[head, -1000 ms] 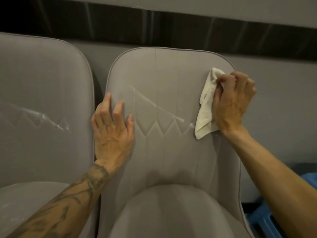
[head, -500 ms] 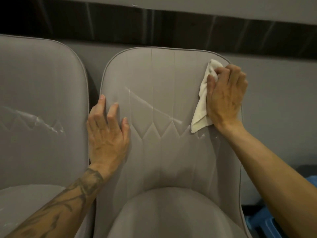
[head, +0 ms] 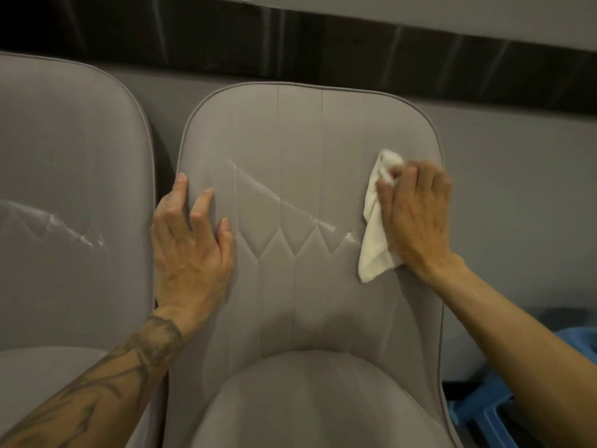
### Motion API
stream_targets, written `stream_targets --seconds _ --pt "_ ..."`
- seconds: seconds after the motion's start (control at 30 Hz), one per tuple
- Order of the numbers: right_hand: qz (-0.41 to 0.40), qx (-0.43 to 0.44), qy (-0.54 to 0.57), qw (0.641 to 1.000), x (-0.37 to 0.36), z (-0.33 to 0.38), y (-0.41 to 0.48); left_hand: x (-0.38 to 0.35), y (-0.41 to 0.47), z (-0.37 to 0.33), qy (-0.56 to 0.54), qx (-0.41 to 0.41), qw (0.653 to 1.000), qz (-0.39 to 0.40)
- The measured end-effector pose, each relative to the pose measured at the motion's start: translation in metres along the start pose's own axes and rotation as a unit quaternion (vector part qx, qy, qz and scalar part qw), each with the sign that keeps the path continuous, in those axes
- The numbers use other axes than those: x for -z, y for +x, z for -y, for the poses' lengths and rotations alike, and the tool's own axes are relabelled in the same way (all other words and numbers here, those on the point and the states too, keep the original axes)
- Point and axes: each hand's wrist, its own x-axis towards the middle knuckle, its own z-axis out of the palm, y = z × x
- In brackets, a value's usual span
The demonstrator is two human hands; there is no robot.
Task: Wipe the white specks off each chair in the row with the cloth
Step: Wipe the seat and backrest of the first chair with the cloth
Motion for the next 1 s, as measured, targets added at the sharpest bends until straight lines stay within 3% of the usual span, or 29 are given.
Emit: stream_targets --seconds 0.13,0.27,0.37,0.5,0.57,0.7,0.8,0.9,1.0 --pt "0.021 0.051 0.007 0.998 0.006 -0.010 -0.002 0.000 0.000 0.000 -0.010 -0.003 1.000 0.000" --pt "-0.018 -0.035 0.017 0.999 0.002 -0.003 0.067 0.000 0.001 0.000 -0.011 0.000 1.000 0.003" --pt "-0.031 -0.063 0.026 0.997 0.000 -0.002 0.058 0.000 0.000 0.000 -0.008 -0.007 1.000 -0.002" --pt "0.013 0.048 0.003 0.999 0.001 -0.011 -0.003 -0.001 0.000 -0.001 -0.011 -0.004 1.000 0.003" --pt "0.022 0.068 0.007 0.997 0.005 -0.017 0.010 -0.001 0.000 0.000 -0.008 -0.004 1.000 0.002" --pt "-0.008 -0.026 0.045 0.999 0.004 -0.013 0.085 -0.002 0.000 0.001 -0.009 -0.008 1.000 0.002" --pt "-0.018 -0.078 0.054 0.995 0.000 -0.009 0.075 -0.002 0.000 0.001 -0.012 -0.006 1.000 0.000" --pt "0.005 -0.016 0.040 0.999 0.003 -0.013 0.032 -0.001 0.000 0.000 -0.010 -0.006 1.000 0.002" --pt "0.014 -0.005 0.046 0.999 0.003 -0.019 0.050 -0.001 0.000 0.000 -0.010 -0.007 1.000 0.001"
